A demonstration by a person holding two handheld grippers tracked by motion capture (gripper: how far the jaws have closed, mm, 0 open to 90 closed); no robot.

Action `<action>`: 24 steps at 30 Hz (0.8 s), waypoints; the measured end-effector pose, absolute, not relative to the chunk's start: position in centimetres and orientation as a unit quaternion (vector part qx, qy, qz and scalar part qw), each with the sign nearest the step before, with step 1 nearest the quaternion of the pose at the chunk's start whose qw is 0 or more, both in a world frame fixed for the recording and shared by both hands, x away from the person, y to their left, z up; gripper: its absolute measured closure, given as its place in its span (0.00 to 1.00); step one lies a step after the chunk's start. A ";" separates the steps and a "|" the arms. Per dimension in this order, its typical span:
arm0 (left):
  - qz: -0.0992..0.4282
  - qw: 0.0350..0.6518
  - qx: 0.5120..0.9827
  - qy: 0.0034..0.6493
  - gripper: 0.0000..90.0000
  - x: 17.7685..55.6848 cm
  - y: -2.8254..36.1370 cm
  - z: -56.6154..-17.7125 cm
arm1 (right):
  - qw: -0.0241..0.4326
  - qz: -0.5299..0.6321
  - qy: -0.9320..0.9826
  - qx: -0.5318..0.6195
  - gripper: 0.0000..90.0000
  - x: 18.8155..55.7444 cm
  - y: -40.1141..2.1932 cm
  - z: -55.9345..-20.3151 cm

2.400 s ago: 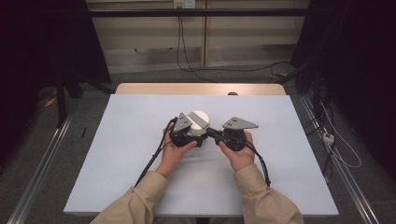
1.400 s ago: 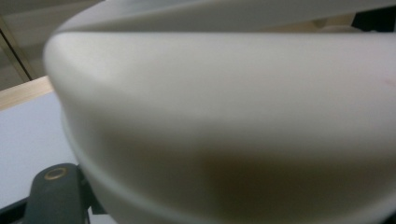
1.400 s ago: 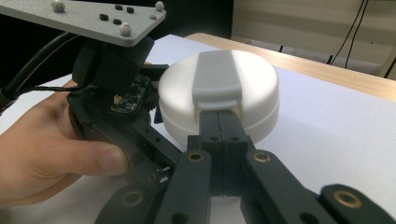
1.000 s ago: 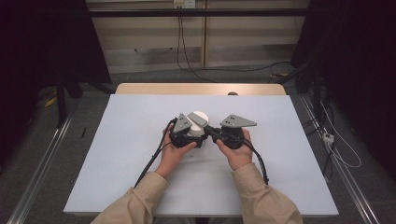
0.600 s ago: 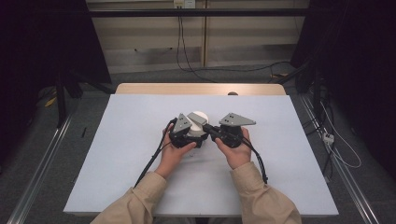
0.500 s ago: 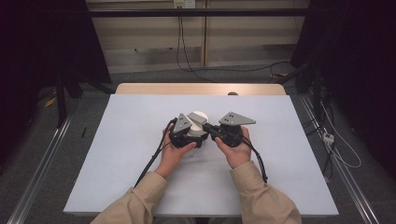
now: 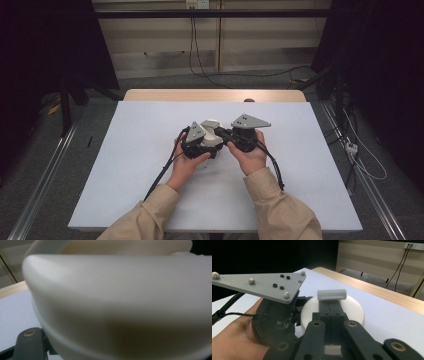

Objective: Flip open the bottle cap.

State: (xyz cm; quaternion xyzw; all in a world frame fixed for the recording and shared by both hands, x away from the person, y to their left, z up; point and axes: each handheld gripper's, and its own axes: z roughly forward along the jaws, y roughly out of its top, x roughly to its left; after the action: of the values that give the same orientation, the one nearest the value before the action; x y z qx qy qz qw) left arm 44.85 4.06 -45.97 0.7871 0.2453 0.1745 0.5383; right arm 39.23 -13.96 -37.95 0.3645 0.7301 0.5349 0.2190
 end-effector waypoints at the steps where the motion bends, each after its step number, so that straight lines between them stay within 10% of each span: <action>1: 0.175 0.538 0.787 0.246 0.21 44.8 4.1 -46.0 | 0.219 0.535 0.730 0.364 1.00 39.3 -13.9 -37.9; 24: 0.172 0.542 0.784 0.249 0.21 44.8 4.0 -46.0 | 0.228 0.536 0.727 0.363 1.00 40.7 -13.0 -36.6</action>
State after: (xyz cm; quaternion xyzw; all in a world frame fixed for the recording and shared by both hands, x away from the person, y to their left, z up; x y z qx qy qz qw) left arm 44.83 4.00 -46.01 0.7839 0.2495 0.1720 0.5420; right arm 40.72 -13.03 -36.60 0.3632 0.7273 0.5359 0.2278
